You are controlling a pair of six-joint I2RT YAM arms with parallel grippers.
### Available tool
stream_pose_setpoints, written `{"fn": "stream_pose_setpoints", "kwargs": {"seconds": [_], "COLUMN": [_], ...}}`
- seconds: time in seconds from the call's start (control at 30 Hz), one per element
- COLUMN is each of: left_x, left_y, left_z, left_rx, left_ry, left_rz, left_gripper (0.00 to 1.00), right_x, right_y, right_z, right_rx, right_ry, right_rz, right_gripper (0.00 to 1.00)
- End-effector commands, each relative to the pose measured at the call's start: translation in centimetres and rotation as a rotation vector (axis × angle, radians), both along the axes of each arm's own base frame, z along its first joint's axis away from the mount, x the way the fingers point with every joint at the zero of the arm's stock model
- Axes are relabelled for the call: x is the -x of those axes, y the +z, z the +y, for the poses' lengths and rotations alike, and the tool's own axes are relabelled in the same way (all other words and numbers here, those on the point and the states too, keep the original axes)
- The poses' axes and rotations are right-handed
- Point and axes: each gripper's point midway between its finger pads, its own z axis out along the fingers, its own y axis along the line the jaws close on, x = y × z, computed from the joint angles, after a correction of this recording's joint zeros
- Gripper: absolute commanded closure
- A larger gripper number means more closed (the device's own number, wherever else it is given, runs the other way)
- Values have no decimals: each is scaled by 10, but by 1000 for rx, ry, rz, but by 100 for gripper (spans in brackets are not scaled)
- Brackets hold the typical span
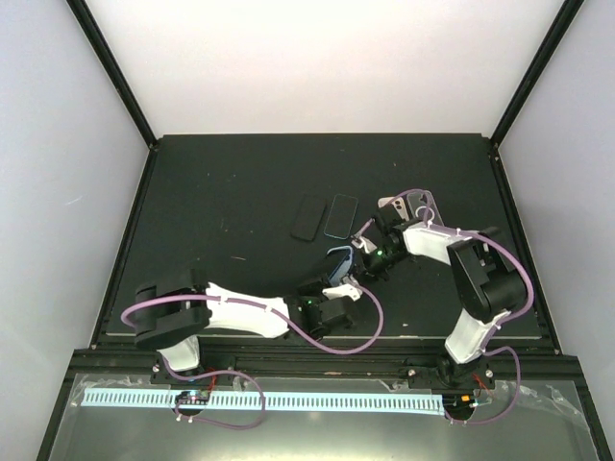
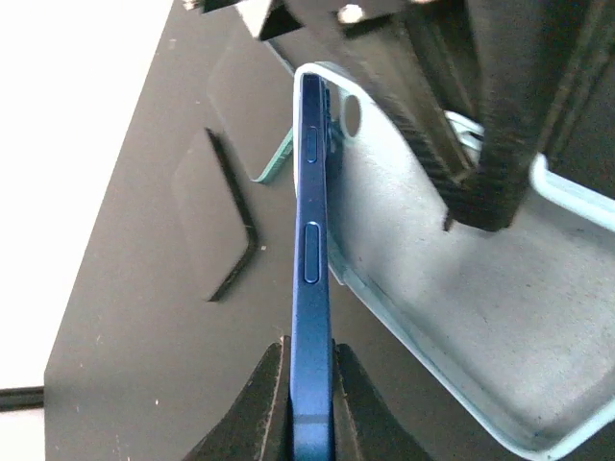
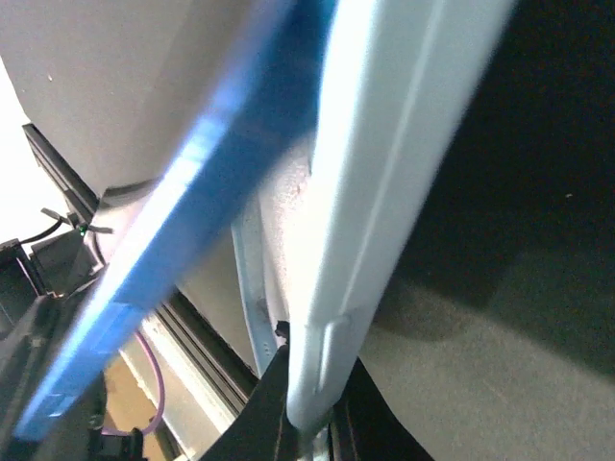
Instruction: Take the phone out of the phone case
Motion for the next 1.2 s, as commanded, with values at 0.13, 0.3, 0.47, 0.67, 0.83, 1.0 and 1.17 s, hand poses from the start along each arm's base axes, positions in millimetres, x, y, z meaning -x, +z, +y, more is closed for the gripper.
{"fn": "stream_pose_setpoints", "kwargs": {"seconds": [0.13,0.3,0.47,0.67,0.83,1.0,1.17], "left_x": [-4,0,-1,0,3,7,8], "left_y": [86,115,115,85,45,25,2], "left_z": [15,51,92,98,83,75,74], "left_rx": [330,397,352,226,8,-170,-280], "left_ry": [145,231,337,340,273,249,235], "left_rz": [-85,-110,-175,-125,-70,-61,-51], "left_gripper": [99,98,98,98,98,98,98], "right_x": [-21,-38,-57,-60,-59,-57,-61], "right_y": [16,21,41,89,137,159,159], "right_z": [-30,-45,-54,-77,-88,-94,-99], "right_rx": [168,247,251,106,10,-91,-140], "right_ry": [-29,-14,69,4,-44,-100,-115], "right_rz": [-294,-408,-568,-713,-854,-899,-870], "right_gripper": [99,99,99,99,99,99,99]}}
